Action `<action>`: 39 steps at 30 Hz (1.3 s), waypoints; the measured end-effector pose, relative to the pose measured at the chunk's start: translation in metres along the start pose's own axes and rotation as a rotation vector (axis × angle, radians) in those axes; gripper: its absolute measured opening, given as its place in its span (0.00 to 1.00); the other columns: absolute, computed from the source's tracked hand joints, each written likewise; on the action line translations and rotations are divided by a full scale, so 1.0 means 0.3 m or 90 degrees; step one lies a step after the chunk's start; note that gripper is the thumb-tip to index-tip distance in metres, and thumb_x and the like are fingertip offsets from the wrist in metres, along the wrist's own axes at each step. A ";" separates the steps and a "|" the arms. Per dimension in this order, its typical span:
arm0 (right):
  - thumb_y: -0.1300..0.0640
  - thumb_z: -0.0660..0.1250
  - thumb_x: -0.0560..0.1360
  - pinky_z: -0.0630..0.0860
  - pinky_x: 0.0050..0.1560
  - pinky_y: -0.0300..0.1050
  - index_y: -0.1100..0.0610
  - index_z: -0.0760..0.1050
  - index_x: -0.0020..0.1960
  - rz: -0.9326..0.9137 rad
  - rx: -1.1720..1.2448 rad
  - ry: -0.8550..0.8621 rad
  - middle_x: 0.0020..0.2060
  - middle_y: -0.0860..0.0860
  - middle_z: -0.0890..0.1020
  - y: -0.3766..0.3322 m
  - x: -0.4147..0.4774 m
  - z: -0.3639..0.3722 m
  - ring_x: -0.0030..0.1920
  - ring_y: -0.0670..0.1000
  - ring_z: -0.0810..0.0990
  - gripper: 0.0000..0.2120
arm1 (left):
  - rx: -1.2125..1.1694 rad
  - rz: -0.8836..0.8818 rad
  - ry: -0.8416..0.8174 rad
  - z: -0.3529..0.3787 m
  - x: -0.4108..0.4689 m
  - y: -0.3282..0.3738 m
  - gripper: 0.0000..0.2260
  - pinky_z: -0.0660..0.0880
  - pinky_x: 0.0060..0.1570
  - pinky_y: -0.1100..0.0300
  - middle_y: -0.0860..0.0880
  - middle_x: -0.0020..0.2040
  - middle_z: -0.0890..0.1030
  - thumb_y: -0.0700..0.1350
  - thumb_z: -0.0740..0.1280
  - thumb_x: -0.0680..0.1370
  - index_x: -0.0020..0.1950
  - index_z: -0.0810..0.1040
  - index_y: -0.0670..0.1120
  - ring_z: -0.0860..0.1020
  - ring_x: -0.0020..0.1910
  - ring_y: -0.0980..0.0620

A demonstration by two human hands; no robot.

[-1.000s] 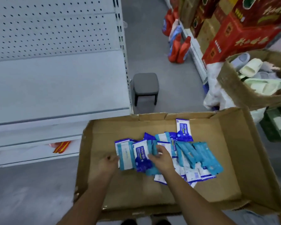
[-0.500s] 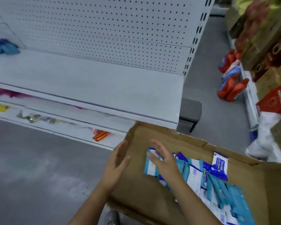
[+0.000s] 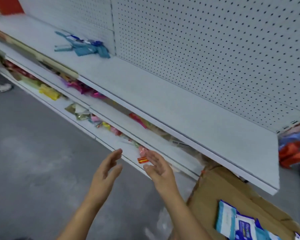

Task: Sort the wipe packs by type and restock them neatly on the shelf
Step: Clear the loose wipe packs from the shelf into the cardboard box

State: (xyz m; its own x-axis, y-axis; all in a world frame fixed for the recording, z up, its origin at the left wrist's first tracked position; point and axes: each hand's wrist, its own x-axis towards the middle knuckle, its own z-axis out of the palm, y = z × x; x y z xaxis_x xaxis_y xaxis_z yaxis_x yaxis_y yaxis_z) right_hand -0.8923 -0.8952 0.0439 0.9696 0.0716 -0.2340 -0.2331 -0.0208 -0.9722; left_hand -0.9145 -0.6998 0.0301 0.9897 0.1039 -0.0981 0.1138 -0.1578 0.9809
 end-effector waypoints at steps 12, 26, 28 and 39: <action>0.61 0.69 0.77 0.71 0.70 0.53 0.45 0.74 0.66 -0.026 -0.020 -0.059 0.61 0.38 0.80 -0.209 0.537 0.531 0.64 0.37 0.76 0.20 | -0.008 0.034 0.040 -0.510 0.518 0.012 0.24 0.69 0.71 0.49 0.61 0.69 0.75 0.62 0.64 0.76 0.71 0.72 0.60 0.72 0.69 0.59; 0.57 0.70 0.77 0.74 0.68 0.48 0.42 0.74 0.64 -0.067 -0.025 -0.157 0.60 0.37 0.80 -0.482 1.471 1.075 0.63 0.38 0.77 0.19 | 0.027 0.023 0.142 -1.045 1.371 0.089 0.22 0.71 0.68 0.56 0.60 0.68 0.76 0.58 0.64 0.77 0.71 0.72 0.58 0.73 0.67 0.58; 0.56 0.71 0.77 0.74 0.67 0.45 0.42 0.74 0.64 -0.067 -0.035 -0.159 0.60 0.37 0.80 -0.508 1.586 1.178 0.62 0.37 0.77 0.19 | 0.031 0.023 0.153 -1.147 1.492 0.071 0.21 0.71 0.68 0.57 0.61 0.68 0.76 0.56 0.63 0.78 0.72 0.72 0.59 0.73 0.67 0.60; 0.59 0.70 0.77 0.73 0.68 0.49 0.46 0.74 0.66 -0.048 -0.068 -0.073 0.61 0.39 0.80 -0.616 2.142 1.714 0.63 0.39 0.77 0.20 | 0.026 0.027 0.093 -1.736 2.209 0.026 0.23 0.72 0.68 0.52 0.62 0.66 0.77 0.61 0.64 0.75 0.70 0.74 0.60 0.74 0.66 0.60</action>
State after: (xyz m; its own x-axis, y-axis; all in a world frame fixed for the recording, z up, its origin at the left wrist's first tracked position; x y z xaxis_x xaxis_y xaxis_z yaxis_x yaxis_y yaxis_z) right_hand -0.2643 -0.3327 0.0715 0.9676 0.1906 -0.1655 -0.1450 -0.1171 -0.9825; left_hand -0.3027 -0.1209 0.0602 0.9708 0.2381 -0.0289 0.0791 -0.2040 0.9758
